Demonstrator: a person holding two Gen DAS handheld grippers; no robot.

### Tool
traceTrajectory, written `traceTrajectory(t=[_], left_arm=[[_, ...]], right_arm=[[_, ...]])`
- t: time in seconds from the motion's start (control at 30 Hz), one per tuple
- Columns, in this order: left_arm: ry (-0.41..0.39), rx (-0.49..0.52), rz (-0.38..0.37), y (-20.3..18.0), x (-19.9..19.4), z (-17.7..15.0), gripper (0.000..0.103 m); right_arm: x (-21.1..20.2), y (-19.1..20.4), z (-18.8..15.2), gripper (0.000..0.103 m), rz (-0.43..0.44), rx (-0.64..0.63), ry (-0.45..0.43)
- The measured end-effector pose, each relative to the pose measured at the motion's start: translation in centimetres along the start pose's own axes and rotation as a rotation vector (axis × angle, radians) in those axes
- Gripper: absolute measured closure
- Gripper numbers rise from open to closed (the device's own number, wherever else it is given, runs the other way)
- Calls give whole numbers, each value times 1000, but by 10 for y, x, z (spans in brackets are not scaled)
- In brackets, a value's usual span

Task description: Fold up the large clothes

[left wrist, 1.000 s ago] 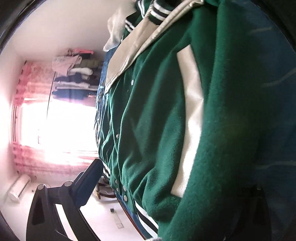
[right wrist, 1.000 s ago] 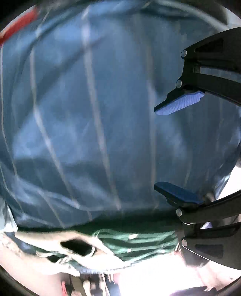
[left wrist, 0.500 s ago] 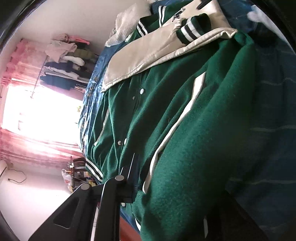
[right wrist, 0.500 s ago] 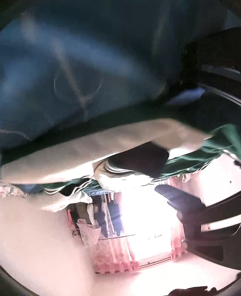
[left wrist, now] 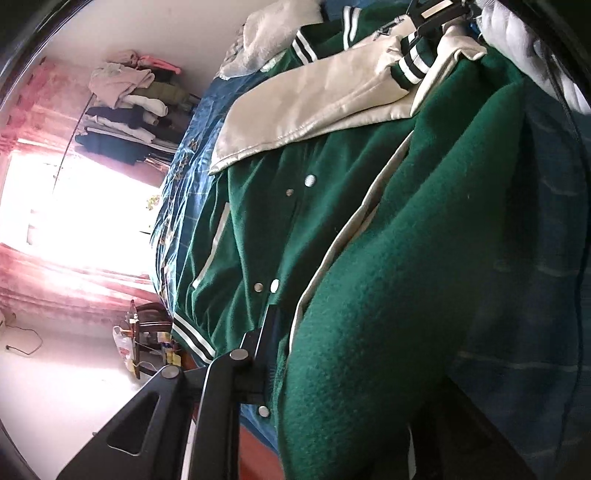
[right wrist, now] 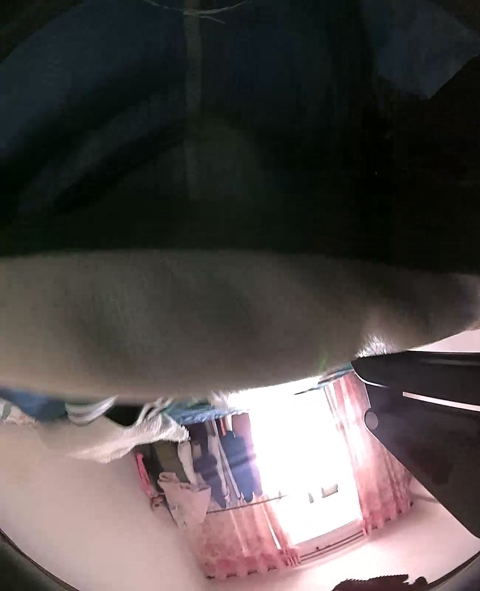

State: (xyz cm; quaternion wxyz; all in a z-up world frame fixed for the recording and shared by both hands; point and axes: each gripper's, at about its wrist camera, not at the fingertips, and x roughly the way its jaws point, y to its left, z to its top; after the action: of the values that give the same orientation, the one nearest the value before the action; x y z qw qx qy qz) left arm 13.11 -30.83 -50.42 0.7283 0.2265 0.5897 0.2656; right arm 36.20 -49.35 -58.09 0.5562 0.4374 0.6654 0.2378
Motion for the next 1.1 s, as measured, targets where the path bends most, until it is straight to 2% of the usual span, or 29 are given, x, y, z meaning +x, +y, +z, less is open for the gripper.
traceTrajectory(t=[0.13, 0.27, 0.5, 0.6, 0.7, 0.77, 0.83, 0.9, 0.97, 1.03, 1.07, 1.1], left_arm=[[-4, -35, -51, 28, -3, 1, 83], [-18, -63, -116, 69, -3, 4, 83], [-10, -139, -267, 168, 30, 20, 83], [3, -165, -302, 207, 64, 28, 80], [43, -199, -353, 242, 110, 34, 80], [92, -265, -425, 268, 147, 35, 80], [179, -352, -544, 294, 191, 31, 80], [250, -435, -617, 311, 224, 24, 78], [293, -511, -649, 333, 253, 11, 69], [315, -590, -639, 357, 269, -7, 55], [320, -617, -642, 366, 273, -14, 46], [327, -643, -643, 374, 276, -21, 24]], right_arm=[[-4, 34, -9, 87, 10, -33, -10], [-2, 88, -20, 87, -4, -91, -14], [44, 192, -41, 87, -136, -151, -34], [77, 222, -38, 87, -207, -126, -39], [117, 255, -40, 87, -316, -128, -30], [149, 271, -39, 86, -398, -156, -14], [196, 288, -37, 79, -492, -160, 19], [241, 301, -30, 73, -562, -158, 51], [282, 309, -29, 65, -591, -158, 76], [313, 316, -32, 61, -568, -157, 116], [329, 318, -35, 61, -515, -153, 154], [341, 321, -38, 61, -450, -155, 186]])
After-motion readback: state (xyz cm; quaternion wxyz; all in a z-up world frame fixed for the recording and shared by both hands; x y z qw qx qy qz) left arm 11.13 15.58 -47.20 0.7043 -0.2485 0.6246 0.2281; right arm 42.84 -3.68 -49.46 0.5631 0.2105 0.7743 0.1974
